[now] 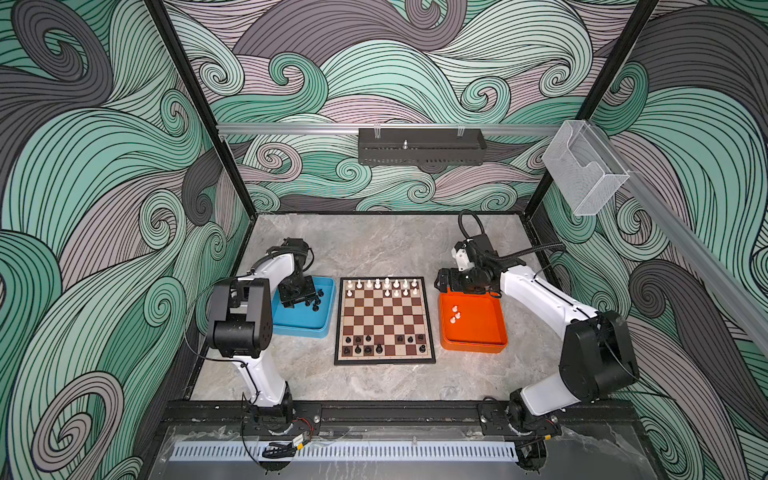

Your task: Set up the chess pieces on the board

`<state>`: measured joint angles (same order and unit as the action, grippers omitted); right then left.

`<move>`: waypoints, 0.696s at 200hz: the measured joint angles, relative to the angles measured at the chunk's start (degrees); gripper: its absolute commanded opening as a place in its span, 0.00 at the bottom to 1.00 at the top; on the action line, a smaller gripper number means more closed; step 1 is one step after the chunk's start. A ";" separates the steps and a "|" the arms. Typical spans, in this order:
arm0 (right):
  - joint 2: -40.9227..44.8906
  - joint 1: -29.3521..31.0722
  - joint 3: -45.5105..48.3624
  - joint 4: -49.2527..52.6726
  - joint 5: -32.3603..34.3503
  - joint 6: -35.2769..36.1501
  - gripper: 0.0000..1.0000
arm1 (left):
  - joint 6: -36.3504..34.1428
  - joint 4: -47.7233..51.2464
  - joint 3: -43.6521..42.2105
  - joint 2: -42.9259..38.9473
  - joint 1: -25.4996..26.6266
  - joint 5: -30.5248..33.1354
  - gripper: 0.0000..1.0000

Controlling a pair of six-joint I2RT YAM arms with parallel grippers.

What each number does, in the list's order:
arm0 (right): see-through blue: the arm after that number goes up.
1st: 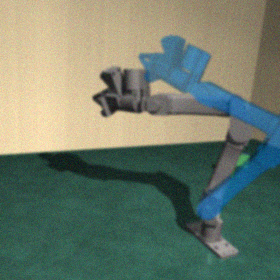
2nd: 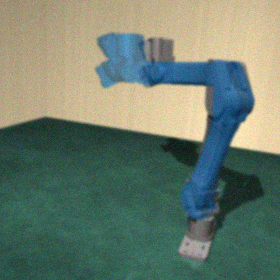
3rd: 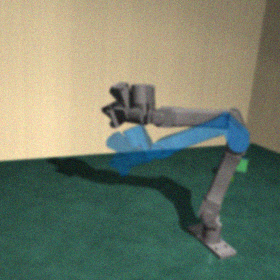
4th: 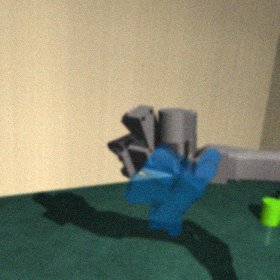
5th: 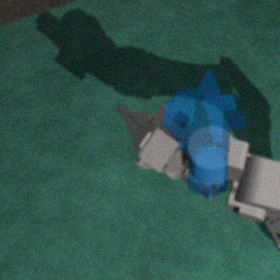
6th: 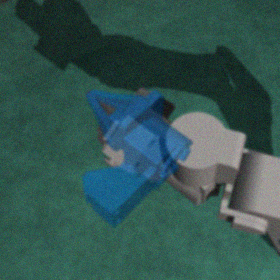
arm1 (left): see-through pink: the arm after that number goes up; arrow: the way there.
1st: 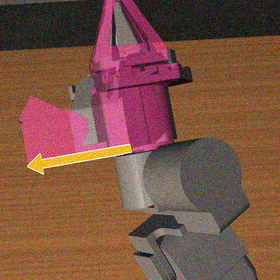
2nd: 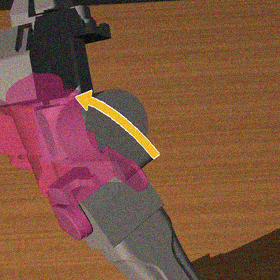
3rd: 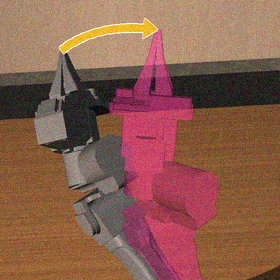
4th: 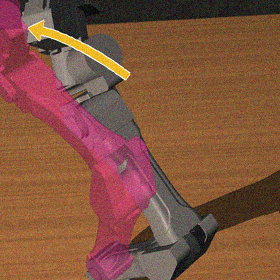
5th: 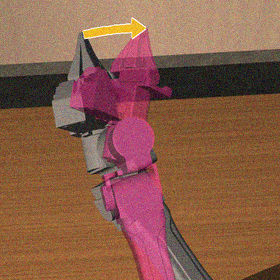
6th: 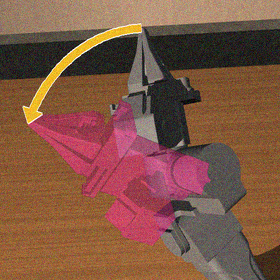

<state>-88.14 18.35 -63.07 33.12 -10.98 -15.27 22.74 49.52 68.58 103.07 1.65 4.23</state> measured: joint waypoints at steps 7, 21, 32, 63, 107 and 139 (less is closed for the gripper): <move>-0.02 0.00 0.00 0.00 0.00 -0.02 0.99 | 0.00 -0.09 0.09 0.28 0.00 -0.02 0.50; -0.07 0.00 0.00 0.00 0.00 -0.04 0.99 | 0.02 -0.24 0.63 0.81 0.00 -0.11 0.47; -0.17 0.00 0.00 0.00 -0.04 -0.09 0.99 | 0.07 -0.55 1.09 1.11 0.00 -0.15 0.45; -0.74 0.00 0.00 0.00 -0.13 -0.15 0.99 | 0.00 -1.20 2.05 1.99 0.00 -0.22 0.41; -1.18 0.00 0.00 -0.02 -0.39 -0.15 0.99 | 0.00 -1.38 2.25 3.37 0.00 -0.52 0.35; -1.68 0.00 0.00 -0.04 -0.61 -0.15 0.99 | 0.00 -1.62 2.25 3.45 0.00 -0.90 0.28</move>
<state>-89.82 18.35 -63.07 33.08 -11.60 -15.42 22.74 47.90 70.83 106.52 1.65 3.33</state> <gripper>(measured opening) 0.986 0.299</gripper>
